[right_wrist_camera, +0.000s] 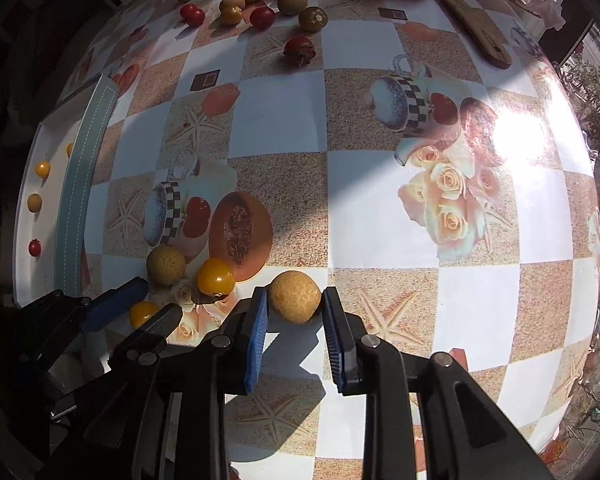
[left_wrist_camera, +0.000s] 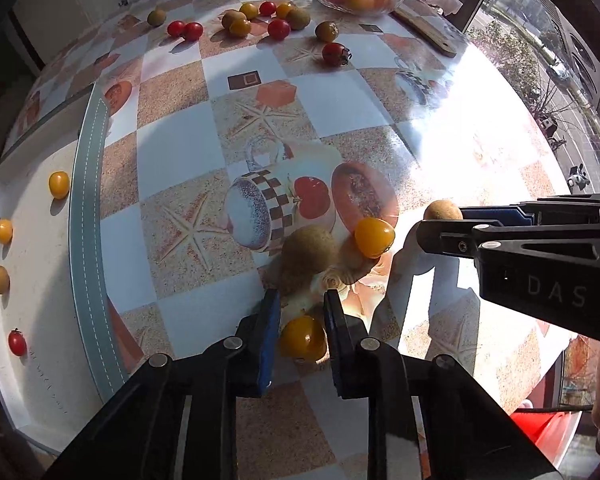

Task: Organize fruits
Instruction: 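Lift the held tomato and tan fruit off the table with both tools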

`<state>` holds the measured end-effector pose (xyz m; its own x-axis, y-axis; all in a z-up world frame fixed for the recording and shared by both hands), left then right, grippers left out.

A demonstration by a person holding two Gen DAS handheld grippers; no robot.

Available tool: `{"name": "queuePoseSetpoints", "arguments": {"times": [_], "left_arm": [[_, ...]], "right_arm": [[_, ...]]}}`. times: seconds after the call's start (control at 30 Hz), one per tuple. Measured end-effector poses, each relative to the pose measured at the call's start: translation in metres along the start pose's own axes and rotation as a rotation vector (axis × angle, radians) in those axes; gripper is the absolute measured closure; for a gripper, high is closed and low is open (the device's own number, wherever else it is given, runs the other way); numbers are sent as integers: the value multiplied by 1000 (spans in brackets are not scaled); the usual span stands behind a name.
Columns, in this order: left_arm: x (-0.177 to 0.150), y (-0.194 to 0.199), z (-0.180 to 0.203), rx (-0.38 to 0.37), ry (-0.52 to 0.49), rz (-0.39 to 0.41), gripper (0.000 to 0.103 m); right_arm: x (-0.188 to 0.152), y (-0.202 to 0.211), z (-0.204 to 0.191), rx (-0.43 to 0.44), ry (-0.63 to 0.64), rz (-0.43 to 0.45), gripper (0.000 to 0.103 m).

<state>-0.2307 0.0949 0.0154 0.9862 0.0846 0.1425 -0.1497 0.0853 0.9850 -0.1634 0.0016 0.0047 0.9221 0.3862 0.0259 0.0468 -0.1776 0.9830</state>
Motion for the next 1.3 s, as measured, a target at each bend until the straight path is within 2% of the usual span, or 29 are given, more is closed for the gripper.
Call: {"name": "queuePoseSetpoints", "arguments": {"times": [0.03, 0.1, 0.27, 0.5, 0.7, 0.73, 0.77, 0.8, 0.83, 0.87, 1.2, 1.3], "left_arm": [[3, 0, -5, -42, 25, -10, 91], [4, 1, -13, -106, 68, -25, 91], [0, 3, -18, -151, 104, -34, 91], [-3, 4, -12, -131, 73, -25, 91], [-5, 12, -14, -75, 52, 20, 90], [-5, 13, -14, -63, 36, 19, 78], [-6, 13, -13, -41, 22, 16, 61], [-7, 15, -13, -11, 15, 28, 20], [-9, 19, -13, 8, 12, 61, 9], [-10, 22, -13, 8, 3, 77, 9], [-18, 7, 7, 112, -75, 27, 11], [-18, -4, 11, 127, -74, -9, 39]], "right_arm": [[0, 0, 3, 13, -16, -1, 73], [0, 0, 9, 34, -47, -6, 73], [-1, 3, 16, 49, -78, -4, 73], [-8, 8, 18, 53, -89, -5, 73], [-6, 7, 16, 54, -91, -10, 73], [-6, 7, 16, 56, -92, -11, 73], [-6, 7, 16, 58, -92, -12, 73], [-6, 7, 16, 59, -92, -13, 73], [-6, 7, 16, 60, -91, -14, 73], [-6, 7, 16, 62, -91, -15, 73], [-14, 9, 22, 69, -124, -15, 73], [-16, 10, 26, 67, -131, -17, 73]]}}
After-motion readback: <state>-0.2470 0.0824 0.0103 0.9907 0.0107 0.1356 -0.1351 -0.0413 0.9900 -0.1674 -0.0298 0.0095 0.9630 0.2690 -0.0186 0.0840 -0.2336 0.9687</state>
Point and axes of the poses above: each gripper's, at about its wrist camera, not at the fingertips, and y roughly against the way its jaws point, z to its right, x to its top, the point moved 1 cm from there along -y, roughly the way its jaws point, and after that the axes turned 5 degrees about -z, right-handed, at the moved point
